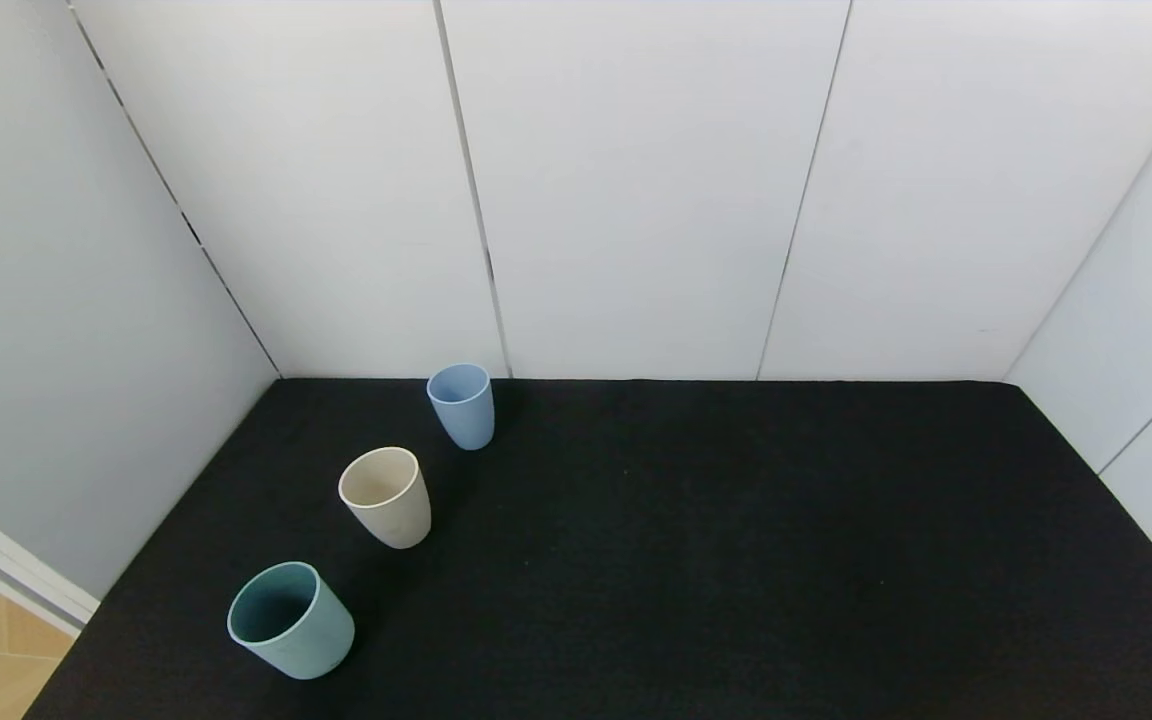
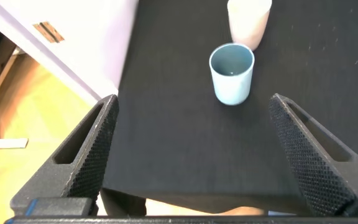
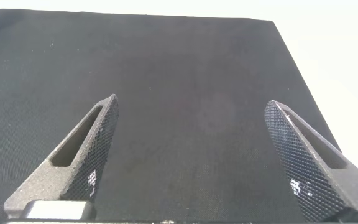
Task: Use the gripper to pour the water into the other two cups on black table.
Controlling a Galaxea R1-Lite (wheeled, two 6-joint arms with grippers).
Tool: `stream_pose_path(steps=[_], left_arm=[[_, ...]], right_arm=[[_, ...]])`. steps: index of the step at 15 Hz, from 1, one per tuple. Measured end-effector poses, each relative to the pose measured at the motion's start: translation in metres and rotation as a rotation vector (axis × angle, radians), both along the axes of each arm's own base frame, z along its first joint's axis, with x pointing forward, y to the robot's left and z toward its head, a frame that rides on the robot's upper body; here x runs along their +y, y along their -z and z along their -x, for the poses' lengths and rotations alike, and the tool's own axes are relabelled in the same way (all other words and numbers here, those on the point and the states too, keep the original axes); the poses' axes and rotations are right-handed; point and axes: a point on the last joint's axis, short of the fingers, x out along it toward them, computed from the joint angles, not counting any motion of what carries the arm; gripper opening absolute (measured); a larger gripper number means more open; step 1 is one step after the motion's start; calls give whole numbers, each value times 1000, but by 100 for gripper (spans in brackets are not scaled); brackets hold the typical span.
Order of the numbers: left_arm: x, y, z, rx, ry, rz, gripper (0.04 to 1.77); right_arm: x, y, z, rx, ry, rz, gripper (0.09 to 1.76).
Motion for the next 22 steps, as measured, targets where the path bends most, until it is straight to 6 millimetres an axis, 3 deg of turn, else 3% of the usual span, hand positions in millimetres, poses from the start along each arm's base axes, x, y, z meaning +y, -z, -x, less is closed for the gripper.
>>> stream_pose_path(steps=[6,10,13,22], left_arm=[[-3,34,13,-104,76,11,172],[-4,55,5,-245,117,19,172],[-5,73,0,-171,171,39,172],[-5,76,0,-169,143,176,172]], right_arm=[[0,0,0,0,1,0,171],[0,0,0,0,1,0,171],[0,0,0,0,1,0,171],[0,0,0,0,0,1,171]])
